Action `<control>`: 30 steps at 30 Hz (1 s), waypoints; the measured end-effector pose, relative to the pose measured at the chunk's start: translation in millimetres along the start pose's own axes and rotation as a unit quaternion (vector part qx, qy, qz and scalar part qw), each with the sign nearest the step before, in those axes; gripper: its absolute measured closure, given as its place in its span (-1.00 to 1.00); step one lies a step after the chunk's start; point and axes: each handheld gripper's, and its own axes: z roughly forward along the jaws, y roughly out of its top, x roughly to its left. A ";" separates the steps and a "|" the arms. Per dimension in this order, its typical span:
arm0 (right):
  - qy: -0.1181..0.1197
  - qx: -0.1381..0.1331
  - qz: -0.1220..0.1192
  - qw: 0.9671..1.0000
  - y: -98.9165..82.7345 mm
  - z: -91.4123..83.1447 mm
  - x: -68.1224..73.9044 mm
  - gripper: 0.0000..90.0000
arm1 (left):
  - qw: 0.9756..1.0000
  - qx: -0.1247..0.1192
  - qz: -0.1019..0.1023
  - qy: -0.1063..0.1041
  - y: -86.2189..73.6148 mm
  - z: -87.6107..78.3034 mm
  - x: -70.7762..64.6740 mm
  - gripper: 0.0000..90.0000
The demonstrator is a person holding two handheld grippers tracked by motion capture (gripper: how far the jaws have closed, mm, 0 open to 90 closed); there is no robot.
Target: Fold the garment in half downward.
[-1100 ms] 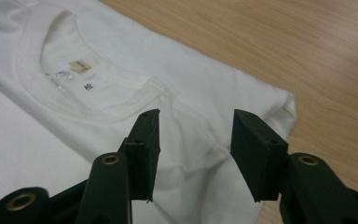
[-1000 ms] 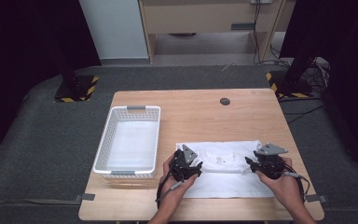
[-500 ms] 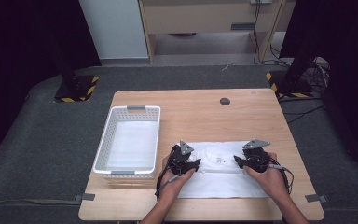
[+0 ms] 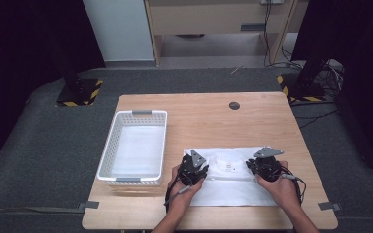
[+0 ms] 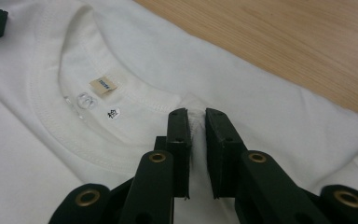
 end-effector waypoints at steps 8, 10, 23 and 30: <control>0.005 -0.034 -0.014 0.999 -5.8 -31.3 14.2 0.79 | 1.000 -0.020 0.002 -0.005 -0.5 -25.1 -12.6 0.50; 0.009 -0.037 -0.016 0.999 -9.1 -35.3 18.2 0.80 | 1.000 -0.017 0.010 -0.003 -2.0 -30.3 -16.6 0.48; 0.011 -0.040 -0.034 0.999 -36.5 -55.0 34.3 0.78 | 0.999 0.013 0.050 0.013 -16.0 -46.7 -35.2 0.29; 0.009 -0.034 -0.046 0.998 -40.0 -56.1 41.6 0.71 | 0.996 -0.006 0.088 0.020 -10.3 -51.3 -45.8 0.00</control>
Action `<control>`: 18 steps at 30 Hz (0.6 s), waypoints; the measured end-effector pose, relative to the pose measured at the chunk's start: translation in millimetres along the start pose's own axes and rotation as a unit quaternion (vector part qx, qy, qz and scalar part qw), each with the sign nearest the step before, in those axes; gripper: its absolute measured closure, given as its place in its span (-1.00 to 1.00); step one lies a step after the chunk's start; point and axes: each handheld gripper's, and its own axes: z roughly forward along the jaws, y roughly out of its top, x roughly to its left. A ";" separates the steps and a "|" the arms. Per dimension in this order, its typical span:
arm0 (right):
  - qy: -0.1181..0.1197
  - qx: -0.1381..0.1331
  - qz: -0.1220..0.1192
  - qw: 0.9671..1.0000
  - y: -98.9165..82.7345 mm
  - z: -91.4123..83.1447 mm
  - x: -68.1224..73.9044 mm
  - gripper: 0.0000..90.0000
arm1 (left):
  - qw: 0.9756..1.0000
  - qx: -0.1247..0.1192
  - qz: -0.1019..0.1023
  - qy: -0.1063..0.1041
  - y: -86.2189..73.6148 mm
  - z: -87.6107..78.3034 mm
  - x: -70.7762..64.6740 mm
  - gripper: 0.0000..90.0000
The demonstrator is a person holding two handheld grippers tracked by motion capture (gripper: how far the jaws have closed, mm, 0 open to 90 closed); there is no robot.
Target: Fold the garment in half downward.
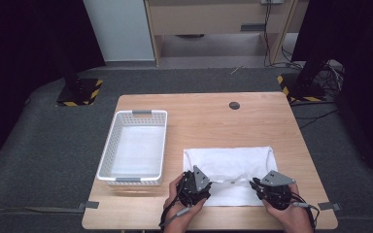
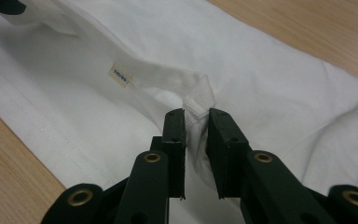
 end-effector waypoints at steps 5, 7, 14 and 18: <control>-0.002 0.001 0.000 1.000 0.2 0.5 -2.0 0.62 | 0.999 -0.001 0.027 -0.020 2.0 0.8 -6.0 0.33; -0.005 0.000 -0.002 1.000 1.0 0.1 -3.5 0.49 | 0.999 0.002 0.027 -0.028 2.1 0.9 -7.0 0.54; -0.019 -0.007 -0.043 0.999 3.5 -2.2 -1.9 -0.01 | 0.999 0.005 0.008 -0.042 1.1 1.0 -5.4 0.71; -0.011 0.006 -0.076 0.997 3.8 -1.9 5.7 0.36 | 0.999 0.006 0.004 -0.047 1.4 -1.0 -5.1 0.72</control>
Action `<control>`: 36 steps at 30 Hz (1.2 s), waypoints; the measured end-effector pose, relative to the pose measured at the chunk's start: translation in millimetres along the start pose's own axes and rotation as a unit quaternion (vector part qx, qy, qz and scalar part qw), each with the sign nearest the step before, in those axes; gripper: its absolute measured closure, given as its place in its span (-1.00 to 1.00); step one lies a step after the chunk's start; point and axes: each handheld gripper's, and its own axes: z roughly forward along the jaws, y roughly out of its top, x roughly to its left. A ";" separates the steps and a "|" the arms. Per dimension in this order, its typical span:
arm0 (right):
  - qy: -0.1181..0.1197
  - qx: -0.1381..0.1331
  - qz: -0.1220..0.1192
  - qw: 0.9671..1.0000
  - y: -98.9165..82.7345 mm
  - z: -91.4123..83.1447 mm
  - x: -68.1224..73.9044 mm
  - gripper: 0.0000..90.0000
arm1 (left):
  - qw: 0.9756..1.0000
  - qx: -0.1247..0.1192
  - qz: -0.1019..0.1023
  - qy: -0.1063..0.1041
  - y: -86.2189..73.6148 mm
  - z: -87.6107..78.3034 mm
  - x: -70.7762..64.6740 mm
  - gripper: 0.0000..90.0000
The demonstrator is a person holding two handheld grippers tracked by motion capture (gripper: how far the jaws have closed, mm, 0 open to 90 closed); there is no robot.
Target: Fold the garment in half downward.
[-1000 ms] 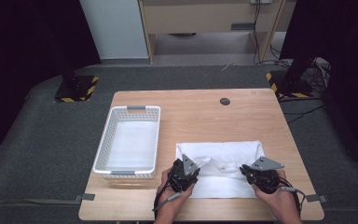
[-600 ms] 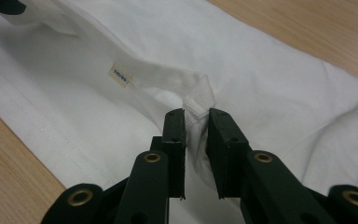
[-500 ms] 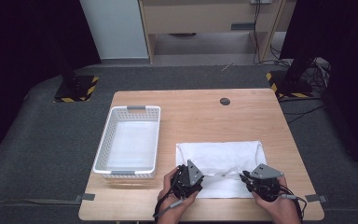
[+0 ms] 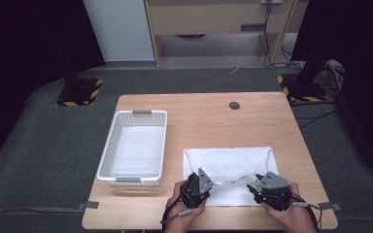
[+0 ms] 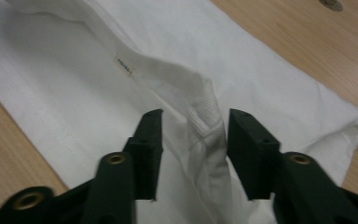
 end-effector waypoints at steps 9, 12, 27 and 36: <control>0.014 -0.005 0.003 1.000 8.4 -17.5 0.6 0.62 | 1.000 0.005 -0.018 -0.007 -0.8 -7.2 -0.9 0.63; 0.023 -0.001 -0.003 1.000 7.0 -21.9 4.9 0.55 | 0.999 -0.002 -0.030 -0.013 -0.3 -13.5 -4.5 0.48; 0.008 0.034 0.076 0.997 -16.8 -6.2 -16.1 0.00 | 0.999 0.008 -0.044 0.002 -5.4 -15.7 -0.5 0.10; 0.026 0.046 0.099 0.994 -42.6 -0.7 -15.0 -0.14 | 0.994 0.073 -0.082 0.014 -30.1 10.7 22.7 -0.10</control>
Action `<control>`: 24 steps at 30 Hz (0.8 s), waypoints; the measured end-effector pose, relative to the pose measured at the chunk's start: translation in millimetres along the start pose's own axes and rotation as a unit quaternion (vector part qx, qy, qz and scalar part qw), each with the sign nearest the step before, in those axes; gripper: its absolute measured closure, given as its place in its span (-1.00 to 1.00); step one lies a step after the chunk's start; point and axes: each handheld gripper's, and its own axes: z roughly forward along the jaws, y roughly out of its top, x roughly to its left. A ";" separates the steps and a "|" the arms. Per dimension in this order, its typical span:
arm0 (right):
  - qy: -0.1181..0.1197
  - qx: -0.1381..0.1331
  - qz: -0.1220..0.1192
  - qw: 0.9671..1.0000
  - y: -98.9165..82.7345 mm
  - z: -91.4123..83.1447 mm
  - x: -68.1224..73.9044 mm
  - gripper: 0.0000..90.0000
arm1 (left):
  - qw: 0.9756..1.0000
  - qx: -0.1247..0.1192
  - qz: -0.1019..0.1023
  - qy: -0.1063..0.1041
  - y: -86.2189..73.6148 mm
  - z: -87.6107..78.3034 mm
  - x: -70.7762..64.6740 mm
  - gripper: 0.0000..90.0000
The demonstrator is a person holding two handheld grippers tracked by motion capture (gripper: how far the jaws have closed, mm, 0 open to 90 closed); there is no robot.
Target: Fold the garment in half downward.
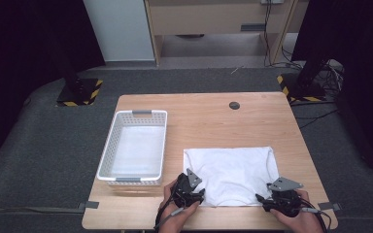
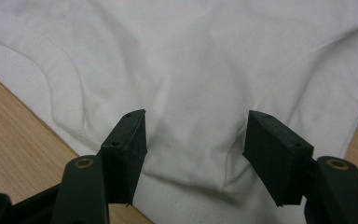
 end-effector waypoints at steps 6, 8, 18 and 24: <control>0.014 -0.008 0.020 1.000 -6.6 -1.3 -7.8 -0.21 | 1.000 -0.003 0.004 -0.003 0.8 1.4 -2.1 -0.10; 0.013 -0.009 0.024 1.000 -9.2 -2.7 -10.8 -0.23 | 1.000 -0.006 0.004 -0.006 1.8 3.1 -3.7 -0.11; 0.007 -0.009 0.033 0.999 -21.5 -11.7 -32.4 -0.27 | 1.000 -0.017 0.006 -0.018 11.8 14.9 -14.2 -0.17; 0.010 0.000 0.046 0.999 -23.4 -12.5 -42.6 -0.44 | 1.000 -0.005 0.012 -0.009 17.5 15.0 -16.0 -0.43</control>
